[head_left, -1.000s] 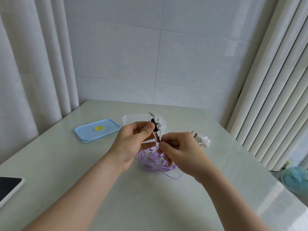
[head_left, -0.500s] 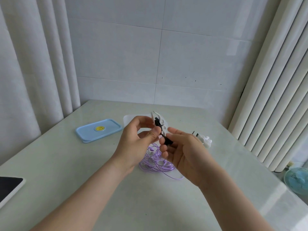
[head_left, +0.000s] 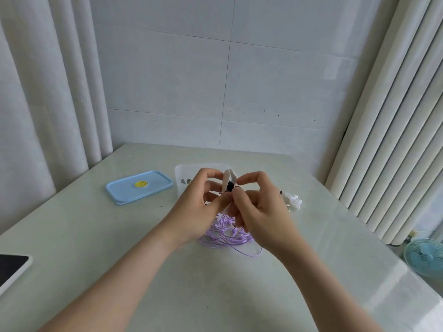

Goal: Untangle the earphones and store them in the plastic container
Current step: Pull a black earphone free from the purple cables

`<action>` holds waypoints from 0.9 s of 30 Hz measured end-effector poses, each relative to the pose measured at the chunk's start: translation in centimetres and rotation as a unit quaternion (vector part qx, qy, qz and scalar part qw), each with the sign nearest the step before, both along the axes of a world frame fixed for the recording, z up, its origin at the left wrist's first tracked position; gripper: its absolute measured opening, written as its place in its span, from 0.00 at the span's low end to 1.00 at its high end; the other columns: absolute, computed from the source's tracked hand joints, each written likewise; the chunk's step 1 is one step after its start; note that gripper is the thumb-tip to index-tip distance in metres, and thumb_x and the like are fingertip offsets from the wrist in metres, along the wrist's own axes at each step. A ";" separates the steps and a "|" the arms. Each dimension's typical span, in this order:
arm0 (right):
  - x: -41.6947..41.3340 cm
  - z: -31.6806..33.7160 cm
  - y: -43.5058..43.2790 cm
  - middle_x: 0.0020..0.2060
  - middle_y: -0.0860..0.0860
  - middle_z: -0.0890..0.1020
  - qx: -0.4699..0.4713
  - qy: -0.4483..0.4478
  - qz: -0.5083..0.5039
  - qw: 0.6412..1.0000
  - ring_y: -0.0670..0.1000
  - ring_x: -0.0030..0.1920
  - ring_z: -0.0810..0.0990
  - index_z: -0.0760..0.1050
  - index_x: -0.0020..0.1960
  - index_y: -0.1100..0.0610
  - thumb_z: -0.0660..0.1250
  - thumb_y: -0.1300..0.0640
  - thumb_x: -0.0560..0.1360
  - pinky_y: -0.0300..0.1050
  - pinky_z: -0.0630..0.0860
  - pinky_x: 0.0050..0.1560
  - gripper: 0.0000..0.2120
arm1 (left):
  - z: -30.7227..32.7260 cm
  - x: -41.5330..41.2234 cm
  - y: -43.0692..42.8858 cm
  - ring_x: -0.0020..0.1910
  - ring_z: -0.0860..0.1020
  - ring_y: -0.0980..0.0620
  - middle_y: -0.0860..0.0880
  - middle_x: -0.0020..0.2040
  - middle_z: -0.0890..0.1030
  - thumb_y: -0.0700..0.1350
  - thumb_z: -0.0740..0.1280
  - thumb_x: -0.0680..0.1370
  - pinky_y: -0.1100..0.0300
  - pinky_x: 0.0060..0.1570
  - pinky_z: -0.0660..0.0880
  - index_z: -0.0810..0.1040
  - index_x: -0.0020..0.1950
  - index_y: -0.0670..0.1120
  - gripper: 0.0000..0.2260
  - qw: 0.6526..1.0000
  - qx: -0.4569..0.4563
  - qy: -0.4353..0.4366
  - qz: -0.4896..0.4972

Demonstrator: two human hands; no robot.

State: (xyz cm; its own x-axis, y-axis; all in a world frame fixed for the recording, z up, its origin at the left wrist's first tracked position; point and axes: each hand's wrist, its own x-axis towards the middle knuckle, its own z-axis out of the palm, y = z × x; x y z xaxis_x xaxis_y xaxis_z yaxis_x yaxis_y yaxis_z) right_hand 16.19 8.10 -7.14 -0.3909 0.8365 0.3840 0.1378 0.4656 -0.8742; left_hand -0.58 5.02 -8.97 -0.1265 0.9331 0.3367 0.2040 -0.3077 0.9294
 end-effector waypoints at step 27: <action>-1.9 -1.3 1.1 0.44 0.53 0.89 -0.105 0.097 0.017 0.990 0.50 0.40 0.85 0.84 0.60 0.52 0.71 0.55 0.83 0.44 0.80 0.42 0.07 | 0.0 -1.9 -0.1 0.53 0.84 0.49 0.51 0.52 0.85 0.54 0.78 0.77 0.46 0.59 0.82 0.82 0.66 0.62 0.18 0.992 0.006 0.122 -0.020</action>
